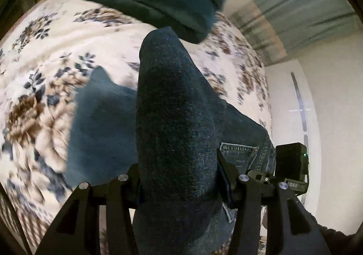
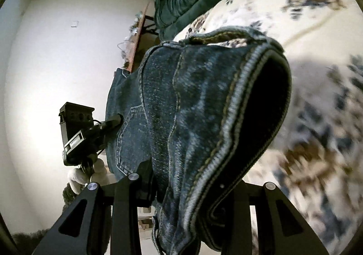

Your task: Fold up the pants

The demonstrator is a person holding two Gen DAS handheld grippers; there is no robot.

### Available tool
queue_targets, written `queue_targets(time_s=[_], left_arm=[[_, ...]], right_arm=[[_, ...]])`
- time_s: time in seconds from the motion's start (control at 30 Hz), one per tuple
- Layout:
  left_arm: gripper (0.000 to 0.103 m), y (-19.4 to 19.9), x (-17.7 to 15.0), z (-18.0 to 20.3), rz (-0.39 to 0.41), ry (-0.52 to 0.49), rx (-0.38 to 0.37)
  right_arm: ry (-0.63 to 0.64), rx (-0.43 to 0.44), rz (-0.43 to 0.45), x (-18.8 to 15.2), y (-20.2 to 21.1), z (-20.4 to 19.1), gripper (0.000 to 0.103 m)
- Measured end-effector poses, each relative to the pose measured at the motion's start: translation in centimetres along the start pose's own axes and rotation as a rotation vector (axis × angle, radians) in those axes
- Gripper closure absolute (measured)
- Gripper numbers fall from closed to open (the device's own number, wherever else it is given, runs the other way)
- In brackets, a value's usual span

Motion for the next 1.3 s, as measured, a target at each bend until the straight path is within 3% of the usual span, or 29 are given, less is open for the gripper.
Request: queue_targets(time_s=[0.23, 0.33, 0.47, 0.53, 0.6, 0.63, 0.67, 0.7, 0.8, 0.83, 0.9, 1.0, 1.13, 1.3], left_arm=[[0.055, -6.6, 3.3, -11.4, -0.114, 0.091, 0.005], [0.042, -8.7, 3.0, -13.1, -0.145, 0.075, 0.047], [0.039, -9.3, 2.2, -13.1, -0.183, 0.065, 0.072], [0.033, -8.2, 1.9, -12.0, -0.181, 0.085, 0.127], [0.033, -6.9, 1.5, -10.7, -0.150, 0.072, 0.223], [0.034, -6.1, 1.0, -9.8, -0.124, 0.064, 0.274], [0.034, -5.0, 0.2, -8.4, -0.086, 0.040, 0.342], [0.033, -4.0, -0.6, -7.1, -0.042, 0.018, 0.389], [0.008, -2.3, -3.6, -3.6, 0.028, -0.018, 0.501], [0.003, -1.9, -4.5, -2.6, 0.038, -0.018, 0.508], [0.003, -0.9, -7.3, -0.1, 0.053, -0.018, 0.518], [0.003, 0.1, -9.7, 3.3, 0.093, -0.017, 0.559], [0.003, 3.4, -14.7, 9.5, 0.184, -0.006, 0.630], [0.003, 7.0, -19.8, 16.2, 0.278, -0.001, 0.619]], right_arm=[[-0.090, -0.099, -0.075, 5.7, -10.7, 3.9, 0.066], [-0.104, -0.102, -0.074, 5.4, -10.8, 4.9, 0.066], [-0.075, -0.193, -0.104, 6.0, -11.8, 5.0, 0.062], [-0.089, -0.226, -0.120, 6.0, -12.0, 5.0, 0.054], [-0.111, -0.251, -0.141, 6.0, -11.9, 4.3, 0.036], [-0.111, -0.281, -0.145, 6.2, -11.9, 4.2, 0.014], [-0.094, -0.324, -0.126, 5.9, -11.1, 3.3, 0.011], [-0.074, -0.352, -0.103, 5.4, -10.1, 2.4, 0.011], [-0.023, -0.517, -0.023, 3.9, -7.1, -0.1, 0.011], [0.002, -0.575, 0.006, 2.9, -5.9, -1.1, 0.011], [0.053, -0.725, 0.061, 0.8, -3.5, -3.3, 0.009], [0.115, -0.876, 0.128, -2.4, -0.6, -6.1, 0.009], [0.175, -0.959, 0.187, -7.7, 4.1, -10.3, 0.009], [0.261, -0.968, 0.249, -15.0, 11.2, -16.2, 0.009]])
Point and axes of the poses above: each gripper's, at about its wrist camera, not at the fingertips, and y roughly against the way its jaws point, z to its right, x to its top, the point moved 1 cm from there along -y, roughly the way its jaws point, and after that the axes turned 6 degrees about -z, right-handed, at the moved point
